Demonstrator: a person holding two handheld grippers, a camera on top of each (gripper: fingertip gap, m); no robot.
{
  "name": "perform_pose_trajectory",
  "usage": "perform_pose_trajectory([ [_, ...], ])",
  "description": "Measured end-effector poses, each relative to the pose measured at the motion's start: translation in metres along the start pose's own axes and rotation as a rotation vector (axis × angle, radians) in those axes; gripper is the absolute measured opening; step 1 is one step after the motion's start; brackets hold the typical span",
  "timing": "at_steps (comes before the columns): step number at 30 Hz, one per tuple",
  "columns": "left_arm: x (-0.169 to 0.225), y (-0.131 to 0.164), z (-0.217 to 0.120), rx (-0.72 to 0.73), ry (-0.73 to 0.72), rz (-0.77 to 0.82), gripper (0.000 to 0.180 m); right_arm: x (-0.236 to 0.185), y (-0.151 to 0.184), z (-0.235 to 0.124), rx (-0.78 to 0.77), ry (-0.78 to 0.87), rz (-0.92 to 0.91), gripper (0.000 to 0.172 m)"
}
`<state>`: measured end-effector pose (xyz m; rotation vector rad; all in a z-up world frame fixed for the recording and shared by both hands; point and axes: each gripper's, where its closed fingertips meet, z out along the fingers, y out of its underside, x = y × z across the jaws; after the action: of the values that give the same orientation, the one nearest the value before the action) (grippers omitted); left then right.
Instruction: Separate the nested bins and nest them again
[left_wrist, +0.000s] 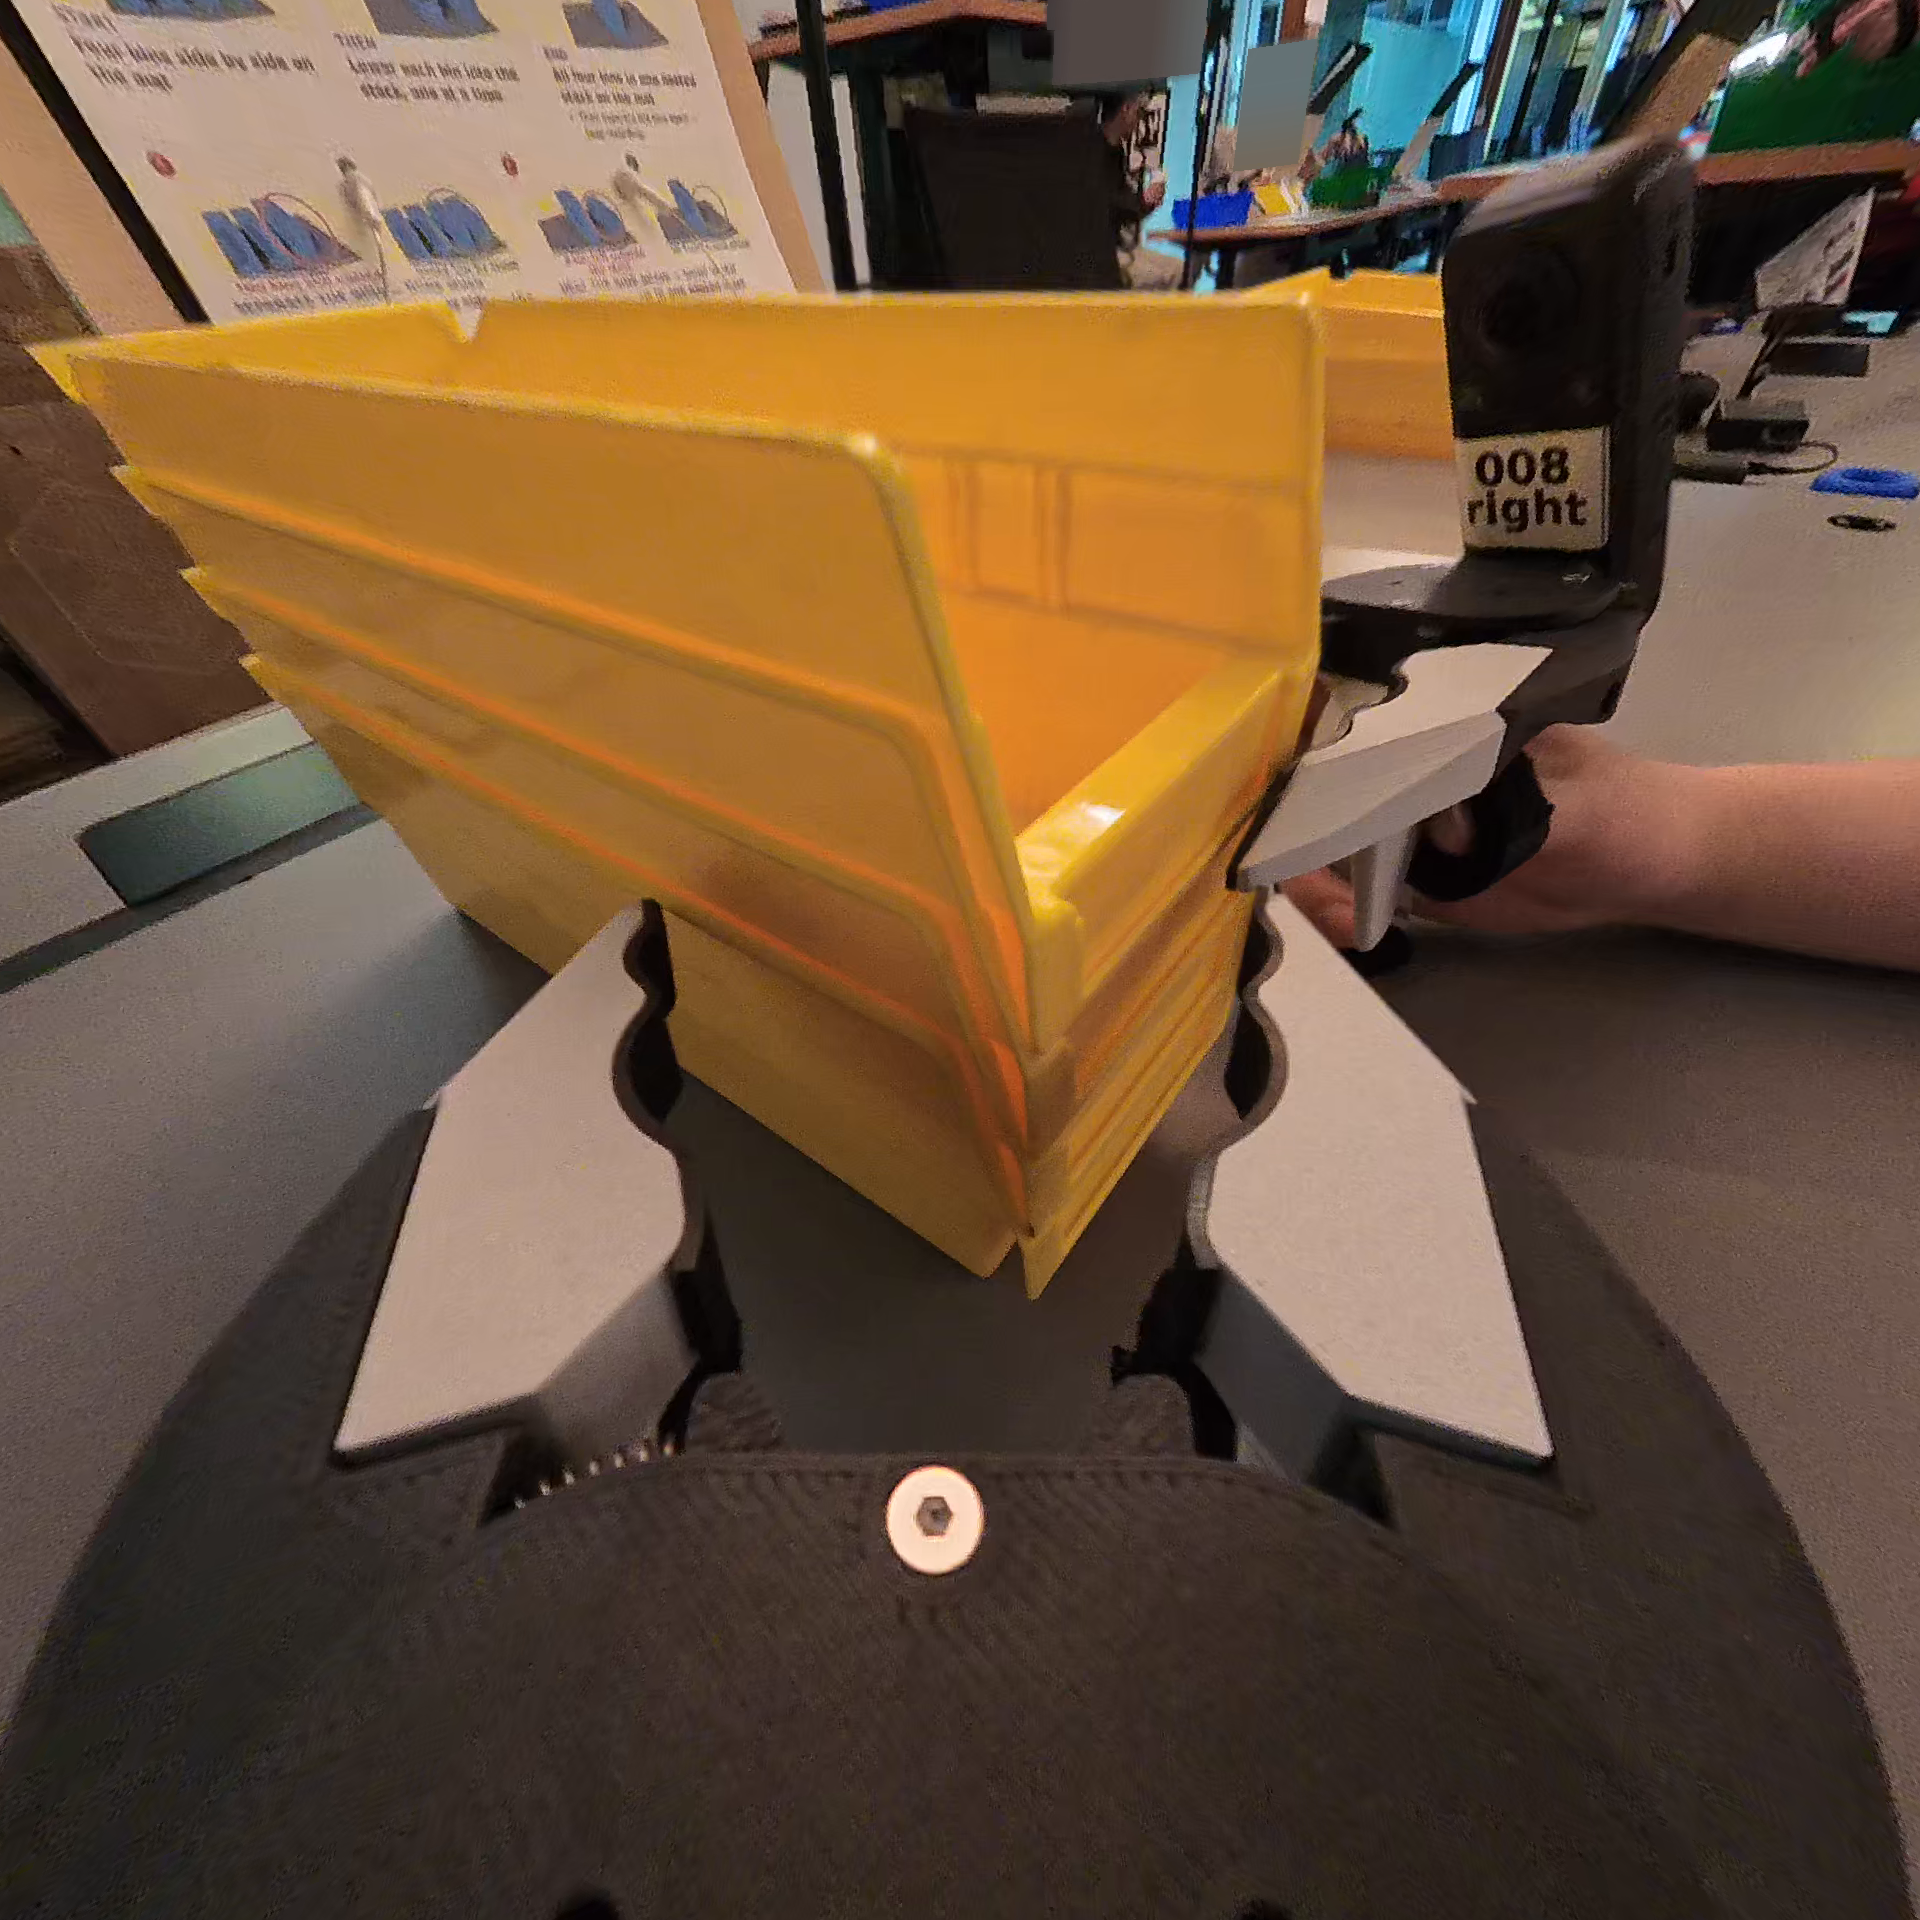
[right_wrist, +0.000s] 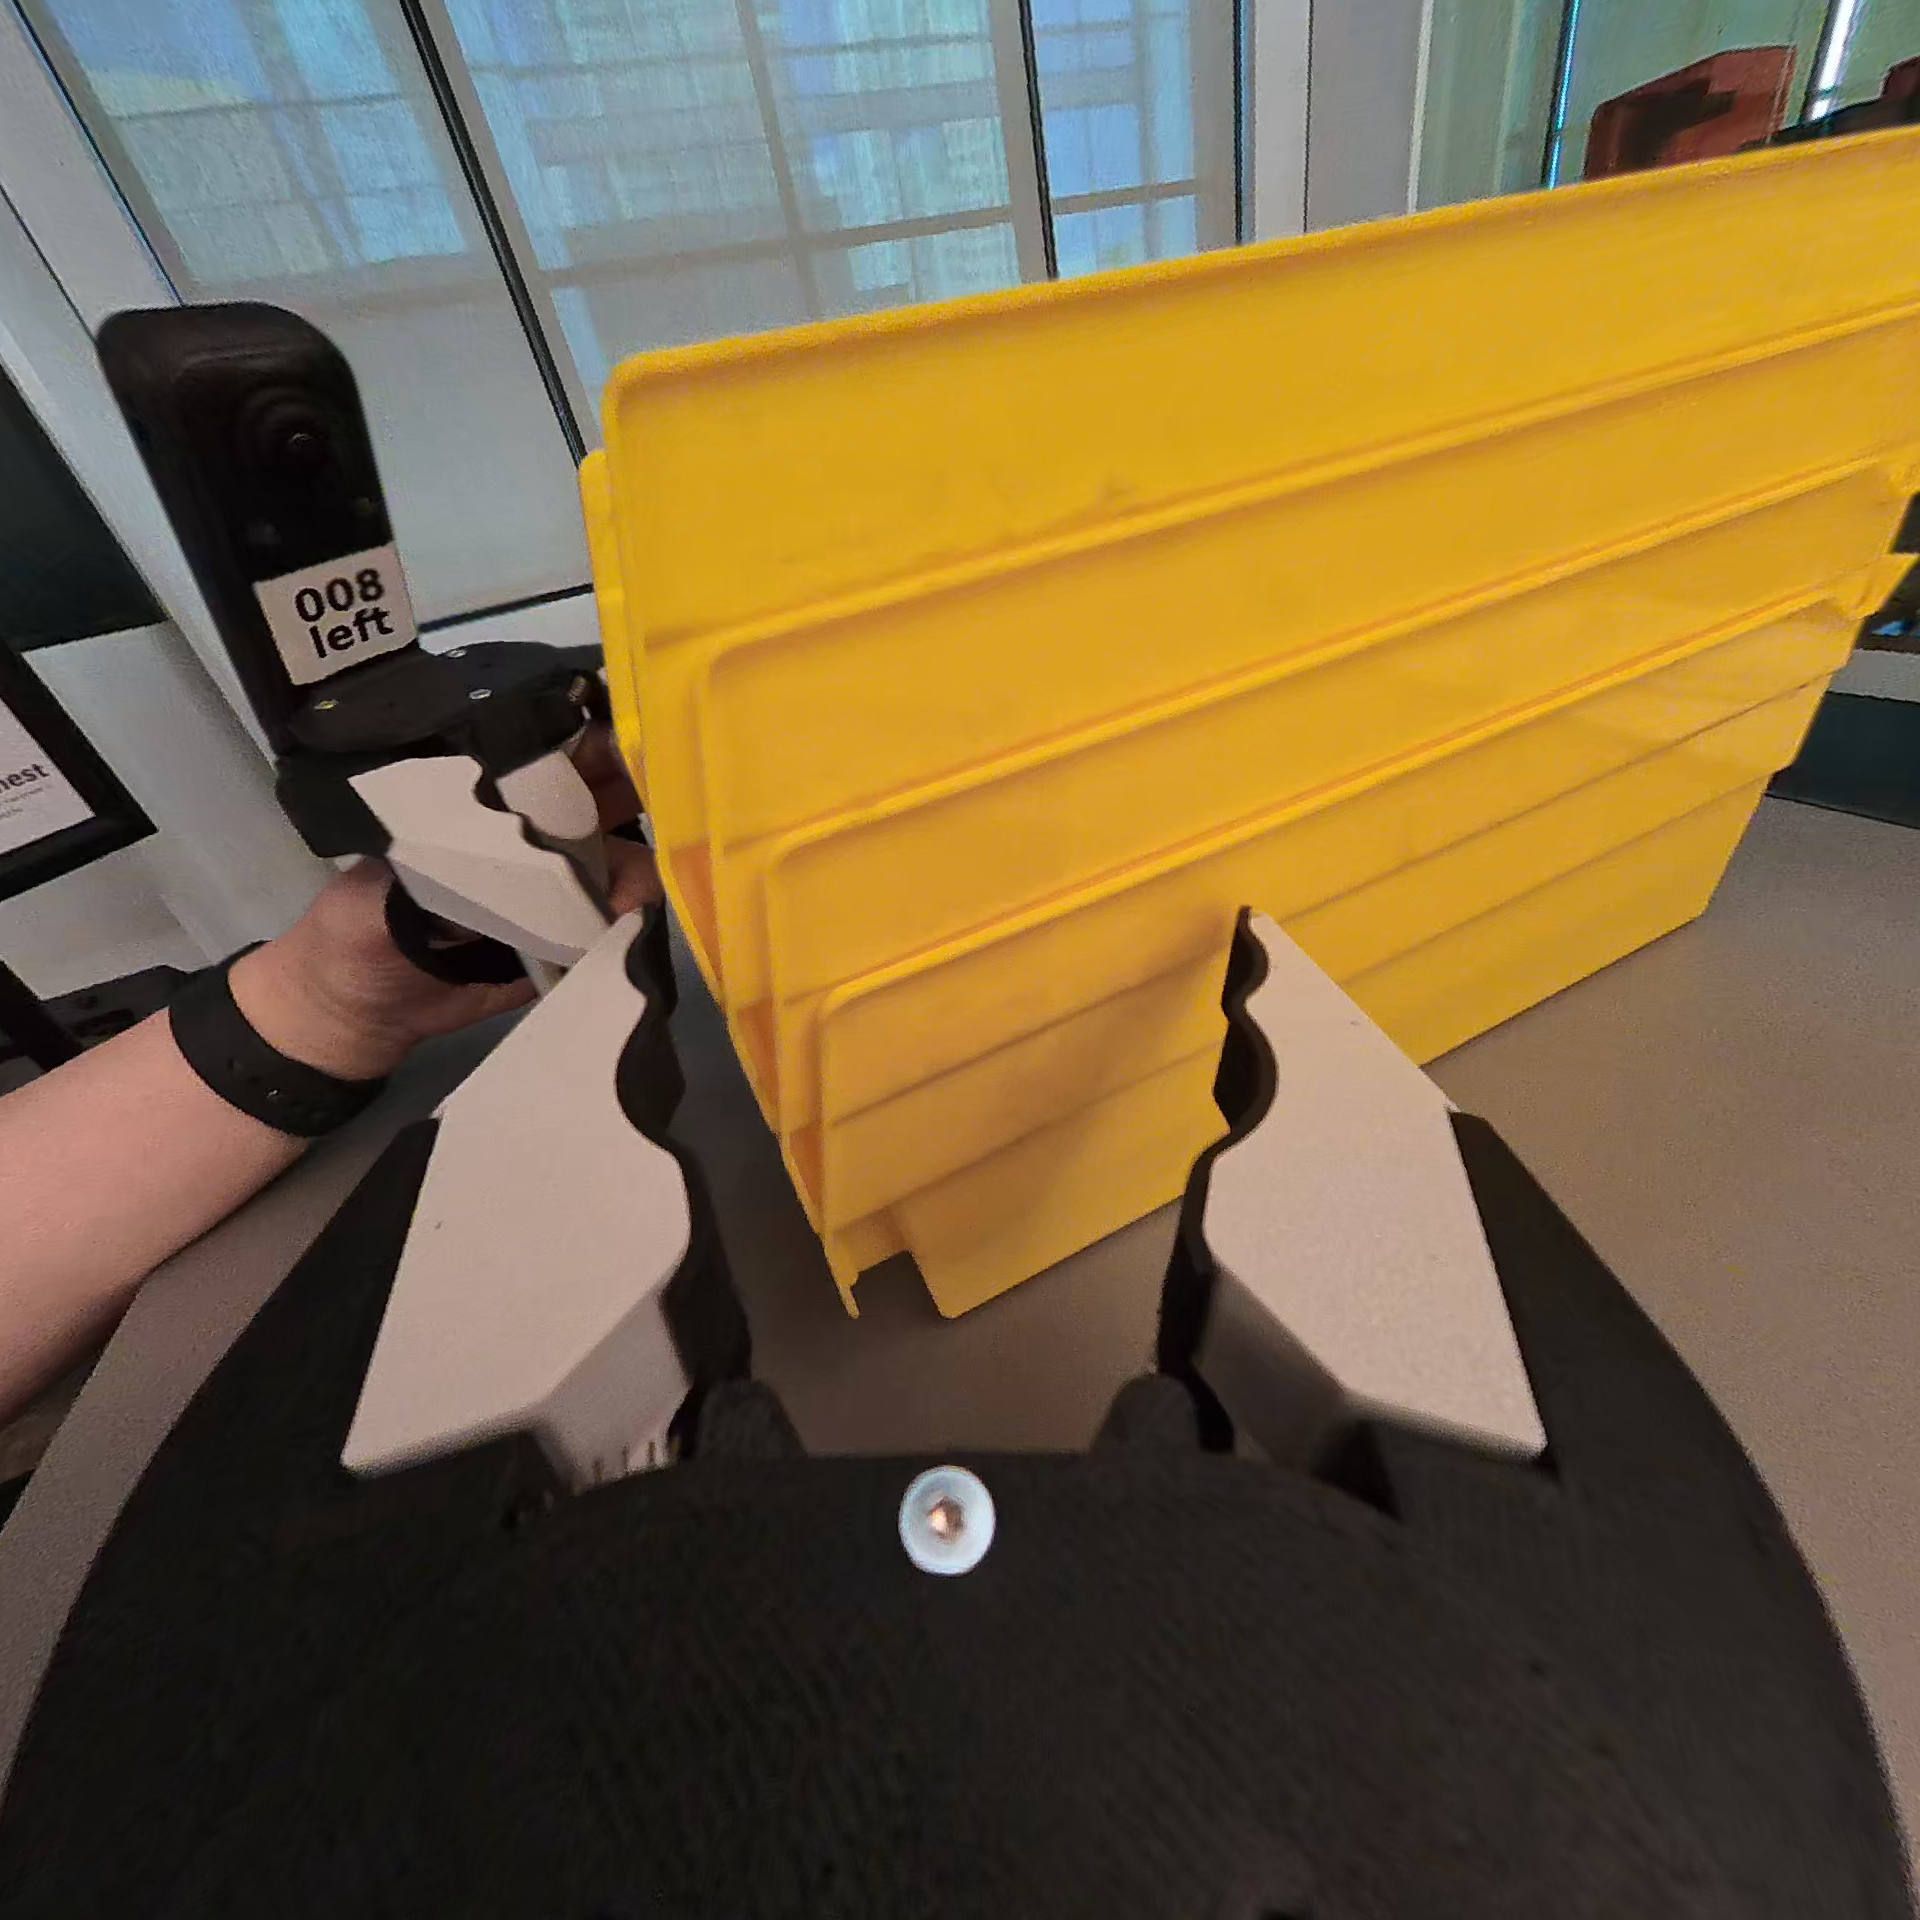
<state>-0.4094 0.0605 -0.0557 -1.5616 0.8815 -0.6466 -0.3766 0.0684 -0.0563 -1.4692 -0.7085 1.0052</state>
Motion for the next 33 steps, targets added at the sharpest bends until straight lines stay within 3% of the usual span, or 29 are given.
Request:
perform_pose_trajectory([
  [3, 0.002, -0.02, -0.014, 0.078, -0.012, -0.011, 0.119, 0.002, -0.011, -0.01, 0.054, -0.006, -0.001, 0.105],
  [7, -0.008, -0.09, -0.057, 0.316, -0.028, -0.2, 0.127, 0.018, -0.012, -0.025, 0.047, 0.034, -0.041, 0.111],
  [8, -0.013, -0.102, -0.056, 0.256, -0.063, -0.207, 0.129, 0.019, -0.011, -0.026, 0.049, 0.031, -0.03, 0.114],
  [11, -0.031, -0.117, -0.034, -0.14, -0.259, -0.096, 0.135, 0.009, -0.019, -0.028, 0.087, -0.041, 0.02, 0.115],
  [15, -0.042, -0.145, 0.026, -0.404, -0.213, -0.357, 0.144, 0.006, -0.018, -0.037, 0.069, -0.008, -0.093, 0.115],
  [18, -0.064, -0.126, 0.059, -0.673, -0.278, -0.484, 0.145, 0.021, -0.016, -0.045, 0.06, 0.038, -0.1, 0.114],
  [22, -0.096, -0.085, 0.06, -0.969, -0.506, -0.466, 0.148, 0.044, -0.02, -0.056, 0.076, 0.069, -0.029, 0.114],
  [27, -0.093, -0.071, 0.074, -1.028, -0.497, -0.595, 0.147, 0.066, -0.031, -0.066, 0.148, 0.078, 0.101, 0.114],
  [33, -0.087, -0.054, 0.083, -1.098, -0.475, -0.618, 0.145, 0.097, -0.027, -0.072, 0.142, 0.127, 0.209, 0.113],
])
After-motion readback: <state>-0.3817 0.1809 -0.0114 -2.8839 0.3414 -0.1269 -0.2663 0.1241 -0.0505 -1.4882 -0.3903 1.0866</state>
